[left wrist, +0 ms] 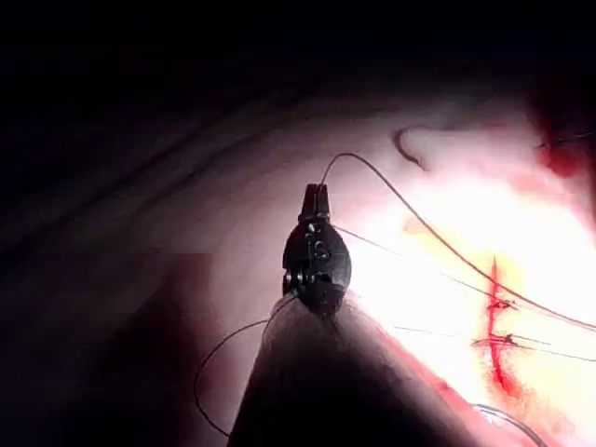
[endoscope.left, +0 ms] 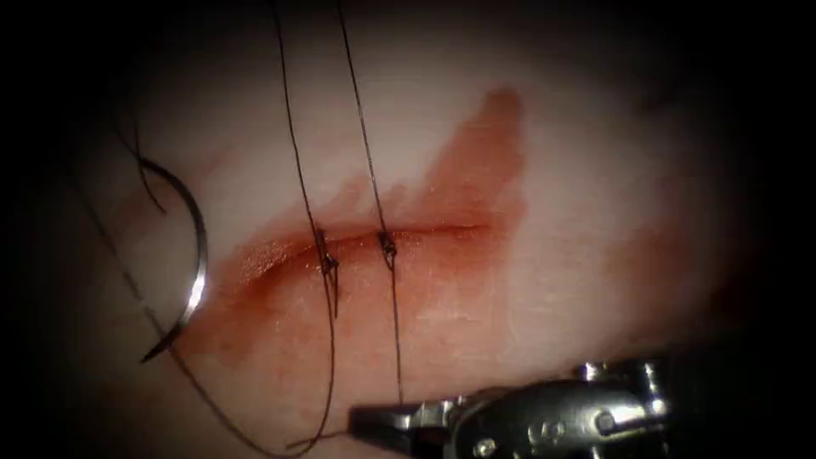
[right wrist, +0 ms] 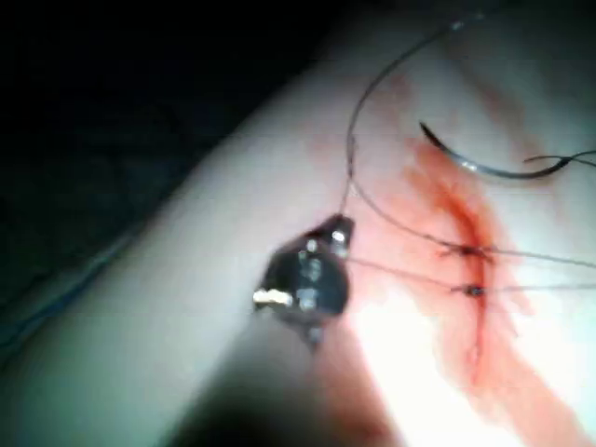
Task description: Wound Closure
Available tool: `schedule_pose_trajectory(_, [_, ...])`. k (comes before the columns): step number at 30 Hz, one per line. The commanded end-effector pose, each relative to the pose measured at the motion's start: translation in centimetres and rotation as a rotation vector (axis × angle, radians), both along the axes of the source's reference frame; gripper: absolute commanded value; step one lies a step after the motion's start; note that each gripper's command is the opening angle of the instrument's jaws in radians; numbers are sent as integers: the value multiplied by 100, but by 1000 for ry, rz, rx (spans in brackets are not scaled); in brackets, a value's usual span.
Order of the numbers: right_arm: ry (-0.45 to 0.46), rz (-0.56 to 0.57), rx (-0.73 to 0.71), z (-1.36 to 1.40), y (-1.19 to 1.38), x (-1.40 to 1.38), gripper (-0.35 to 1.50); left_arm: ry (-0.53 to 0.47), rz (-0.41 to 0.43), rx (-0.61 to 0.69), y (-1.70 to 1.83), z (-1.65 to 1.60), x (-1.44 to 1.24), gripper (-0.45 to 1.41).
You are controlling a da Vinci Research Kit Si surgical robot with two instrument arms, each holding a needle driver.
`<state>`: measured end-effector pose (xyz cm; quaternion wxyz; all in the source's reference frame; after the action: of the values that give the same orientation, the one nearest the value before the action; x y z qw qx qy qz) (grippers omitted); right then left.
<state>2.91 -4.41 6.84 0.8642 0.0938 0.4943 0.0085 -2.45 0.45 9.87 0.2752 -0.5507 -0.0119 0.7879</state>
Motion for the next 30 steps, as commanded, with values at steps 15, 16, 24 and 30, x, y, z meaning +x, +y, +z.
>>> schedule_pose_trajectory(15, [-7,-5,25,-12,-37,0,-35,204,31,-137,18,-1,-18,-45])
schedule_pose_trajectory(16, [-8,-2,22,-10,-35,0,-35,208,25,-137,18,-1,-18,-45])
schedule_pose_trajectory(24, [-24,19,19,-5,-23,-1,-35,227,17,-151,18,2,-23,-45])
schedule_pose_trajectory(30, [11,59,39,-21,-6,-4,-35,209,36,-149,13,3,-24,-45])
